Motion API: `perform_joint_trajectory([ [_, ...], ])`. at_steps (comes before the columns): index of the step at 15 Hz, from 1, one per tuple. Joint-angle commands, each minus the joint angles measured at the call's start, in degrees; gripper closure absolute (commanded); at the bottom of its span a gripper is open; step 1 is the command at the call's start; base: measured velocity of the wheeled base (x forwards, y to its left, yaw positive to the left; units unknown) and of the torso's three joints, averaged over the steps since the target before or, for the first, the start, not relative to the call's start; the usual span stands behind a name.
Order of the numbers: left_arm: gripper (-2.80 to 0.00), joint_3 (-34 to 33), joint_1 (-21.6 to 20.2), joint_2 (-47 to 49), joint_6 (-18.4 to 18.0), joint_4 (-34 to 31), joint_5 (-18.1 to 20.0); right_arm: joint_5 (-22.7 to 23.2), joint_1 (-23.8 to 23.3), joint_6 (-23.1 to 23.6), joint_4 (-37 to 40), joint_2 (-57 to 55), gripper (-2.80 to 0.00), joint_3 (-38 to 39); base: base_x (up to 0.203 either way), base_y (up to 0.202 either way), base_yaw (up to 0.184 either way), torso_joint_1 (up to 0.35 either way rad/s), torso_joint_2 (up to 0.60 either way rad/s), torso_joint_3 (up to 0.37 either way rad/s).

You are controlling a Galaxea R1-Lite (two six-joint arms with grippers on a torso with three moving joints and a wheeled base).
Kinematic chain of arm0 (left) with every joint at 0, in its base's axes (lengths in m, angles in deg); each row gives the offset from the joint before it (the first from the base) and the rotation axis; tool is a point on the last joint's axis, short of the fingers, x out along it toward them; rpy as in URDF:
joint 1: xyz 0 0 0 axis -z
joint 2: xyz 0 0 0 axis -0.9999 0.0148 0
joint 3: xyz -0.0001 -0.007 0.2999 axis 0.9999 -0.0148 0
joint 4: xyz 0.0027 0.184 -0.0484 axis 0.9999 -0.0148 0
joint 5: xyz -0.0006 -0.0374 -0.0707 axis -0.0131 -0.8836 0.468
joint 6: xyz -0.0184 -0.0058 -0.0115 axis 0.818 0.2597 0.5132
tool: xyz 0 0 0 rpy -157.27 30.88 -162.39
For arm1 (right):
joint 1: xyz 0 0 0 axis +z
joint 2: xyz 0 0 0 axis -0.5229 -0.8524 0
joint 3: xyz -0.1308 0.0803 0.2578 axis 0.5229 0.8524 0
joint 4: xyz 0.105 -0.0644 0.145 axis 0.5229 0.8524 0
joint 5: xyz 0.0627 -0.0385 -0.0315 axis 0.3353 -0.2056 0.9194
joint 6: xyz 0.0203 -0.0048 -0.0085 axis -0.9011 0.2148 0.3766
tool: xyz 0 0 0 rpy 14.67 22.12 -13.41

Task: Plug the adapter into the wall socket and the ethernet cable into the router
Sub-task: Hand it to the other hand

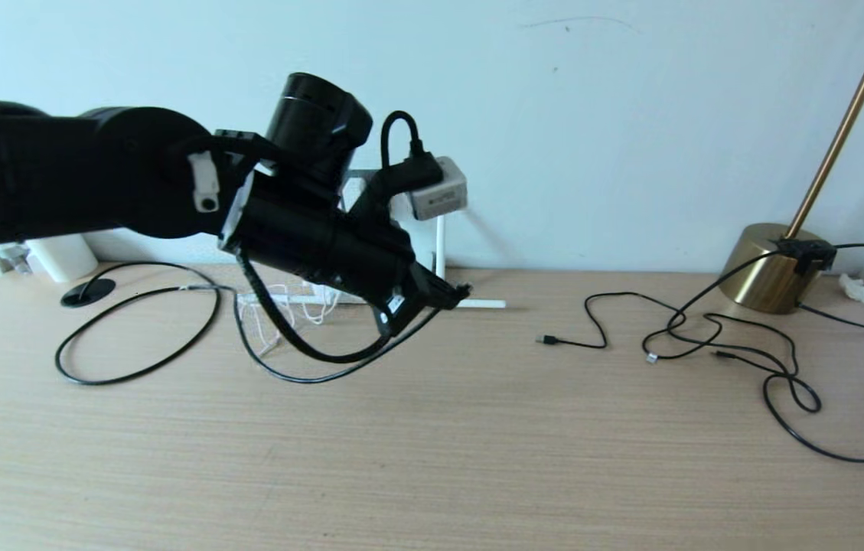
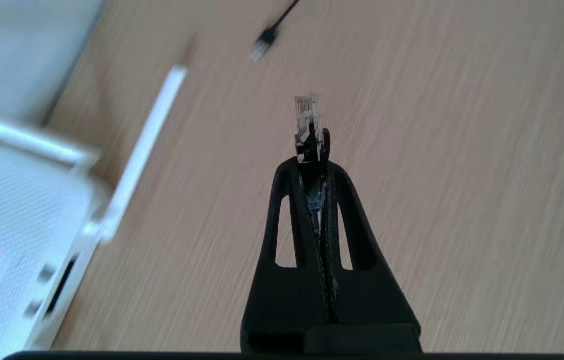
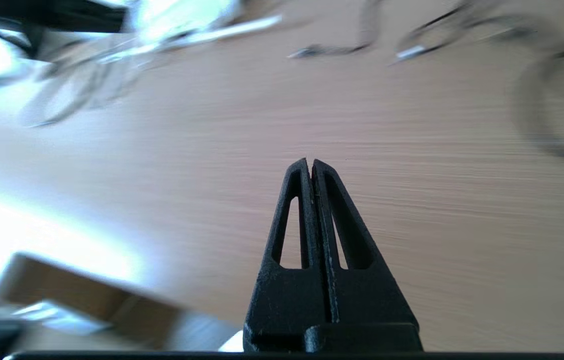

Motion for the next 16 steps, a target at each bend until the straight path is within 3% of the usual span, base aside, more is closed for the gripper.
perform_joint_trajectory([
  [1, 0.0, 1.86, 4.22, 2.8, 0.03, -0.18, 0.06, 6.58, -0.01, -2.4, 0.04, -15.24, 0.0, -5.16, 0.0, 0.0, 0.0, 0.0, 0.0, 0.0],
  [4, 0.0, -0.16, 6.72, 2.69, -0.25, -0.04, -0.06, 20.29, 0.0, -10.01, 0.04, -26.39, 0.0, -13.92, 0.0, 0.0, 0.0, 0.0, 0.0, 0.0],
  [8, 0.0, -0.6, 9.59, 0.95, -0.28, 0.03, 0.2, 26.64, 0.0, -12.35, 0.04, -33.63, 0.0, -17.71, 0.0, 0.0, 0.0, 0.0, 0.0, 0.0],
  [9, 0.0, -0.64, 10.62, 0.32, -0.27, 0.05, 0.25, 29.51, 0.0, -12.33, 0.04, -34.05, -2.8, -17.91, 0.0, 0.0, 0.0, 0.0, 0.0, 0.0],
  [12, 0.0, -4.19, 14.0, -2.53, -0.3, 2.28, 0.1, 31.45, 0.0, -12.04, -1.08, -36.37, -2.8, -18.12, 0.0, 0.0, 0.0, 0.0, 0.0, 0.0],
  [16, 0.0, -9.24, 18.01, -3.44, -0.41, 10.21, -0.39, 31.38, 0.65, -12.76, -4.08, -40.17, -2.8, -19.1, 0.0, 0.0, 0.0, 0.0, 0.0, 0.0],
])
